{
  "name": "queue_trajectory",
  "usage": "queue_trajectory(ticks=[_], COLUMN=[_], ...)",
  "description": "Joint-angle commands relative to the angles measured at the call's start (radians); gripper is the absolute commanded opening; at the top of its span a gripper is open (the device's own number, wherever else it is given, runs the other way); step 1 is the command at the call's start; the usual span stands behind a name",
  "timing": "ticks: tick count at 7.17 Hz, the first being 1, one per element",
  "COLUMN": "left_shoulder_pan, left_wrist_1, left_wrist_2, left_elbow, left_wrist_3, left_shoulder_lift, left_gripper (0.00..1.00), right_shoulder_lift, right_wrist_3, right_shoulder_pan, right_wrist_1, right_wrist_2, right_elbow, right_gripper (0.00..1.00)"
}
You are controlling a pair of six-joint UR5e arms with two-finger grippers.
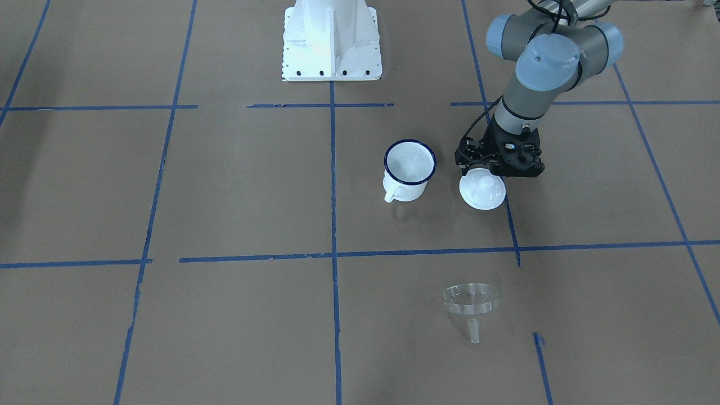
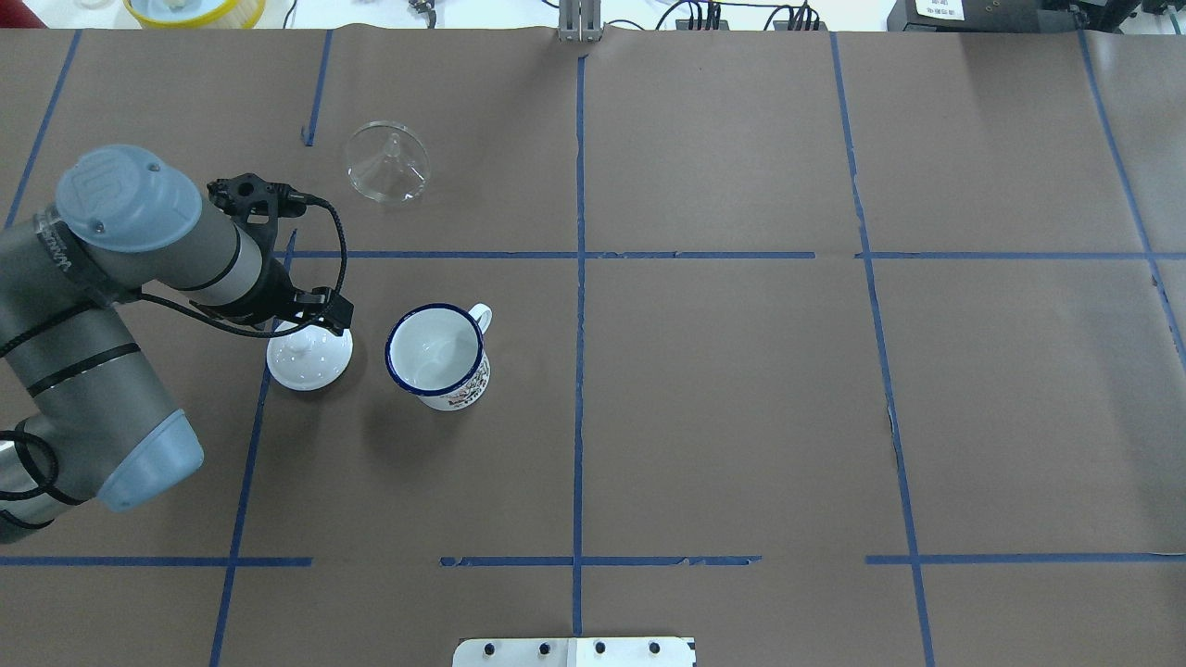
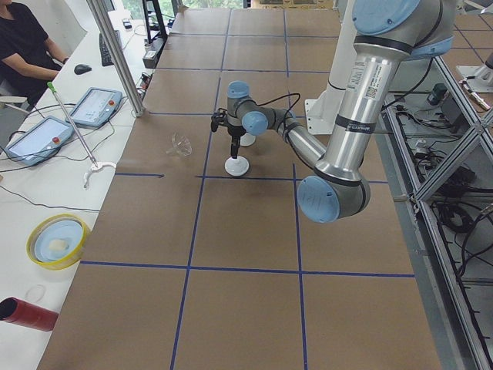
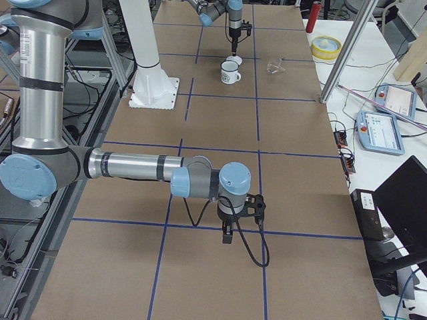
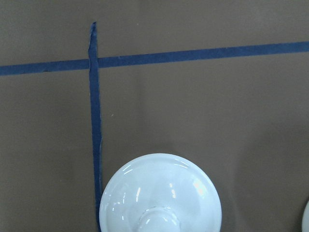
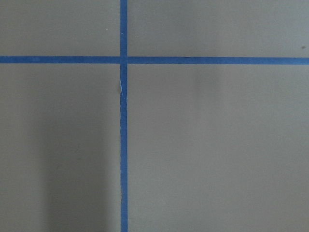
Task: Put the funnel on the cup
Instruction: 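Open the left gripper and move it toward the glass funnel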
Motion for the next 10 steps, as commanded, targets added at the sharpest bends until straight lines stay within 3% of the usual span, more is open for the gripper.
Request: queue_trajectory(ticks=[1,3,5,8,10], left_shoulder_pan=[-0.026,-0.040,-0.080,-0.073,-0.063], left_wrist_1=[0.027,-0.010,-0.245,-0.491,-0.536], left_wrist_2=[-0.003,0.005,0.023,0.197,0.308], left_elbow=[-0.022,0.038,0.166,0.420,0.466], left_wrist_3=[-0.119,-0.393,-0.642,-0.923,-1.023], left_shoulder_lift=[-0.073,-0.139,-0.139,-0.235,-0.271], left_gripper=[1.00,1.00,1.00,1.00,1.00], right_shoulder_lift=[0.000,0.000,0.000,0.000,0.000], right_wrist_3=[0.000,0.000,0.000,0.000,0.000], right_shoulder_pan=[0.000,0.000,0.000,0.000,0.000], right_wrist_1=[0.000,0.000,0.000,0.000,0.000], right_wrist_2=[0.000,0.000,0.000,0.000,0.000], right_elbow=[-0.001,-0.001,-0.001,0.000,-0.001], right_gripper=[1.00,1.00,1.00,1.00,1.00])
